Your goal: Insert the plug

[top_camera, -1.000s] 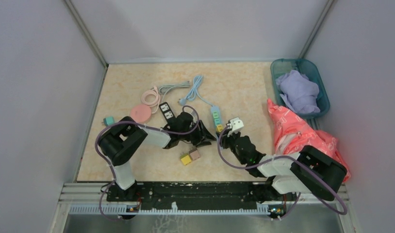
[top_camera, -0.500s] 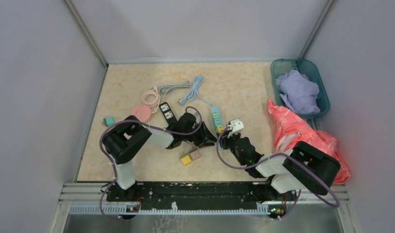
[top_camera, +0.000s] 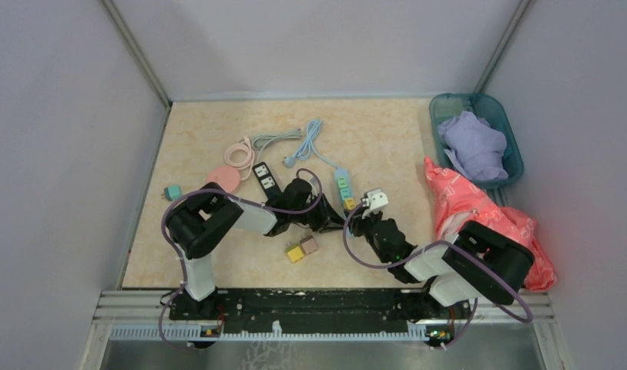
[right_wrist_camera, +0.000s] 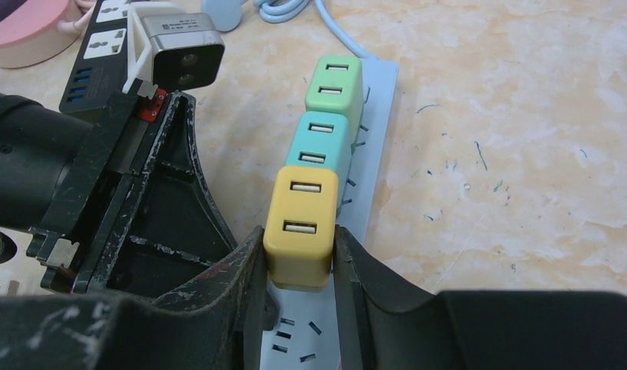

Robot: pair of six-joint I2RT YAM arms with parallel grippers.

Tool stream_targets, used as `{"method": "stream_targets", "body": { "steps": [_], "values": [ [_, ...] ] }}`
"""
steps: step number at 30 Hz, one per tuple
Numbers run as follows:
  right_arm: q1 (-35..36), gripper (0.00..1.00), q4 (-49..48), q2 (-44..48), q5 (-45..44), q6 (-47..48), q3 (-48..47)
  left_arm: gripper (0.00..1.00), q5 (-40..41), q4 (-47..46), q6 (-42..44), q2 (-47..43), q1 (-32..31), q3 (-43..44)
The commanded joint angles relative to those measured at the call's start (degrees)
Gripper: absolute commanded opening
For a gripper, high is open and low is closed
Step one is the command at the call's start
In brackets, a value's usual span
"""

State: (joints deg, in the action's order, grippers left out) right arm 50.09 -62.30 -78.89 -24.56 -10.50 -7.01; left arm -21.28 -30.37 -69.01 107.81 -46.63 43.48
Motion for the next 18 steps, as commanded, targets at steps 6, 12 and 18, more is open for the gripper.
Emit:
{"method": "stream_targets", "body": {
  "steps": [6, 12, 18],
  "values": [
    [-0.25, 0.00, -5.74, 2.31, 0.05, -0.75, 1.03, 0.28, 0.33, 1.72, 0.19, 2.85, -1.13, 0.25],
    [-0.25, 0.00, -8.86, 0.44, 0.21, -0.57, 1.60, 0.28, 0.45, 1.72, 0.17, 2.67, -1.20, 0.29],
    [-0.20, 0.00, -12.62, -4.05, -0.06, -0.66, 1.13, 0.28, 0.34, 1.78, 0.26, 2.58, -1.27, 0.15]
  ]
}}
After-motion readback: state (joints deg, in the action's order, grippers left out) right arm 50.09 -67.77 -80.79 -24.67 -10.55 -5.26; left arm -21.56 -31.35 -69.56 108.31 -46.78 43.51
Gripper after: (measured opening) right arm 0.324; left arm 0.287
